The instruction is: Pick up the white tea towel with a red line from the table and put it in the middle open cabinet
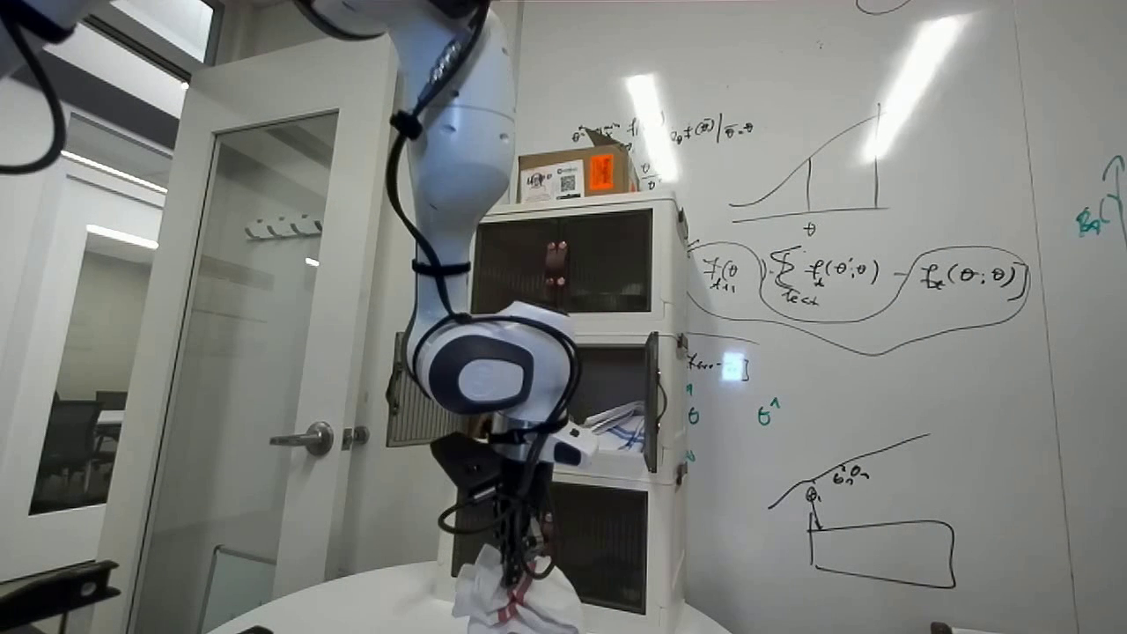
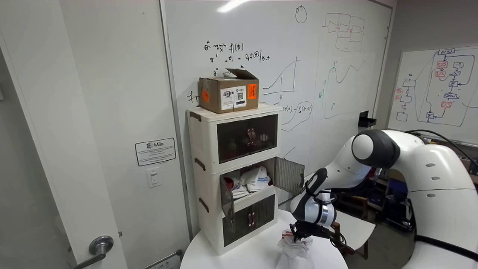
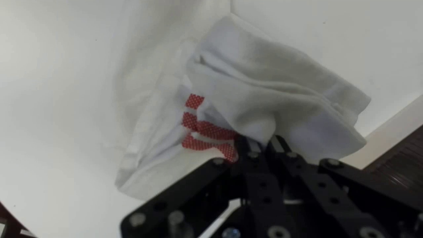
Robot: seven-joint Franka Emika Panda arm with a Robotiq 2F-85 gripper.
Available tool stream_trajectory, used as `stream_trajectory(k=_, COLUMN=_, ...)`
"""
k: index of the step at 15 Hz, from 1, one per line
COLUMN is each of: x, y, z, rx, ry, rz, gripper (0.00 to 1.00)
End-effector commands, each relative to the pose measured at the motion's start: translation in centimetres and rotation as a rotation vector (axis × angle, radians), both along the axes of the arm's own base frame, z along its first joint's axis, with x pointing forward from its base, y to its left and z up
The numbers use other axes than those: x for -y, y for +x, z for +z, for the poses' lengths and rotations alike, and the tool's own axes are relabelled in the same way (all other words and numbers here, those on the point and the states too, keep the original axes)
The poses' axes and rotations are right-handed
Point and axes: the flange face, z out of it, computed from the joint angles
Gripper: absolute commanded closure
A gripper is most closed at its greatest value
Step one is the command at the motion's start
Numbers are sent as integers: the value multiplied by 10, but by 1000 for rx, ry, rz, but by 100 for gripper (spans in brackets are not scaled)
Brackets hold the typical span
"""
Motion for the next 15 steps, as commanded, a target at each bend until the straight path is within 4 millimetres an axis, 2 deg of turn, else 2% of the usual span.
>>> stream_trajectory(k=1, x=-8, y=-23, z=59, rx=77, ry=14, rz=18, gripper=98)
stream_trajectory(k=5, x=-30, y=-10, z=115, rx=180, ry=56, rz=68, gripper=98)
stream_trajectory(k=9, x=-49, y=25, z=176, rx=298, ry=76, rz=101, gripper=98)
stream_trajectory(k=12, x=-50, y=55, z=215, rx=391, ry=41, rz=115, gripper=98)
stream_trajectory(k=15, x=-43, y=78, z=233, rx=450, ry=-24, rz=127, gripper=98)
